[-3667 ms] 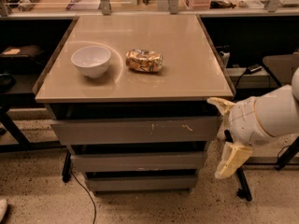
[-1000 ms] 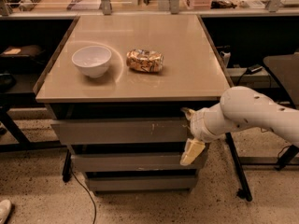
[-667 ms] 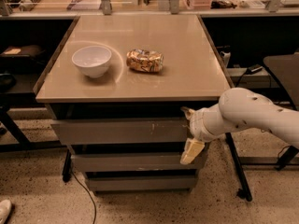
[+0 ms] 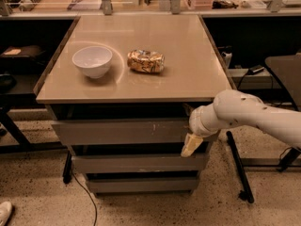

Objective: Open top drawer

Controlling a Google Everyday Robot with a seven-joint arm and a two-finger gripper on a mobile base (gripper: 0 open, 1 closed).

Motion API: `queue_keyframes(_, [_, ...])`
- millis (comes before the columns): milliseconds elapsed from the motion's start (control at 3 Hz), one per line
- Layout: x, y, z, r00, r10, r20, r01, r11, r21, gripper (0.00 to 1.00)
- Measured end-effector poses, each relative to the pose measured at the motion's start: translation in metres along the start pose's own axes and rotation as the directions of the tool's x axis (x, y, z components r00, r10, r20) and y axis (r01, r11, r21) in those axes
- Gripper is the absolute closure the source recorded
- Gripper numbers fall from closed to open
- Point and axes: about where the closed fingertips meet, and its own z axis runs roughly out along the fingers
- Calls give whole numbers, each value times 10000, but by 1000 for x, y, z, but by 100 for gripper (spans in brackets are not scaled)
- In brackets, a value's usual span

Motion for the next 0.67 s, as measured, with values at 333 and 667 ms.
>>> queue_keyframes(333, [0, 0, 0, 10000, 0, 0, 0, 10000, -1, 19])
queue_keyframes(667, [0, 0, 0, 10000, 0, 0, 0, 10000, -1, 41])
